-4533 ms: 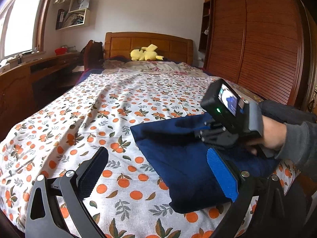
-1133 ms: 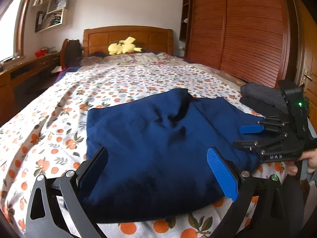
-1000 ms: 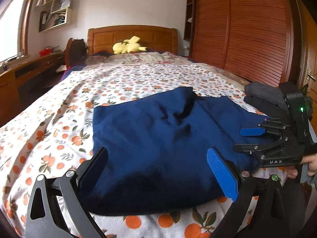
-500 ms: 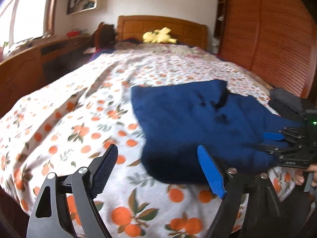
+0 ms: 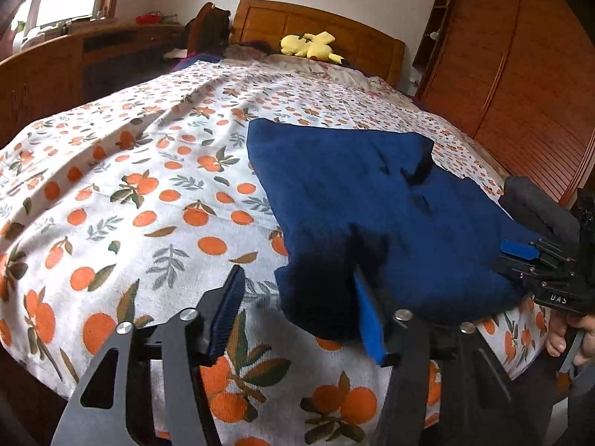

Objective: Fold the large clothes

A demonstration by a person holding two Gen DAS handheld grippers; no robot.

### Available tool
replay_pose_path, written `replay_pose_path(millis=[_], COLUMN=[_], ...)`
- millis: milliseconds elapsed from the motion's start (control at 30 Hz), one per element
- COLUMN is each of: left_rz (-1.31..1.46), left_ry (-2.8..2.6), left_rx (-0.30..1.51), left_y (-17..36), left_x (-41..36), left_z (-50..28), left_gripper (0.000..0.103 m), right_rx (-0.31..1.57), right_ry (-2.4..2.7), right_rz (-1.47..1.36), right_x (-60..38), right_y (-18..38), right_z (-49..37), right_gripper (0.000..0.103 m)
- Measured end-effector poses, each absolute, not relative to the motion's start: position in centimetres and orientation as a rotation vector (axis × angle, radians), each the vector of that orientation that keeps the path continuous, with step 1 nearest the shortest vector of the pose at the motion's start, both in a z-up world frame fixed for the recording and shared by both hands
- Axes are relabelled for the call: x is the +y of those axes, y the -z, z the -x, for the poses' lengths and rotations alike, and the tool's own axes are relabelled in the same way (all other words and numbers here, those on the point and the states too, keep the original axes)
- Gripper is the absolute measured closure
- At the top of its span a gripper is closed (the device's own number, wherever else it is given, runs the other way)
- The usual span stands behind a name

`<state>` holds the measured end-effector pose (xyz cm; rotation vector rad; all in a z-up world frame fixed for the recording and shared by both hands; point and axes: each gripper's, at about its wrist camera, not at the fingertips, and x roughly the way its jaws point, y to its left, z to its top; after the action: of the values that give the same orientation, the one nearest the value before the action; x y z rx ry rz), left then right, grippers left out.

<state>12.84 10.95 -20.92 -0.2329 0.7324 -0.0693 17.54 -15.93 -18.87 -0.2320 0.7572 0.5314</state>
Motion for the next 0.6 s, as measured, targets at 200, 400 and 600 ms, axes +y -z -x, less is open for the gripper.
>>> replay_pose_path(millis=[200, 400, 600], left_rz=[0.244, 0.189, 0.134], left_ry=[0.120, 0.123, 0.201], left_rx=[0.731, 0.659, 0.570], left_y=[20.2, 16.7, 11.1], left_x=[9.8, 7.6, 3.0], left_z=[-12.8, -12.5, -13.0], left_gripper=[0.079, 0.090, 0.091], right_rx=[0.803, 0.777, 0.703], right_ry=[-0.538, -0.539, -0.461], right_rz=[0.234, 0.220, 0.185], right_x=[-15.5, -16.6, -21.8], right_y=[20.9, 19.7, 16.7], right_z=[-18.1, -17.4, -16.6], right_gripper=[0.052, 0.052, 0.052])
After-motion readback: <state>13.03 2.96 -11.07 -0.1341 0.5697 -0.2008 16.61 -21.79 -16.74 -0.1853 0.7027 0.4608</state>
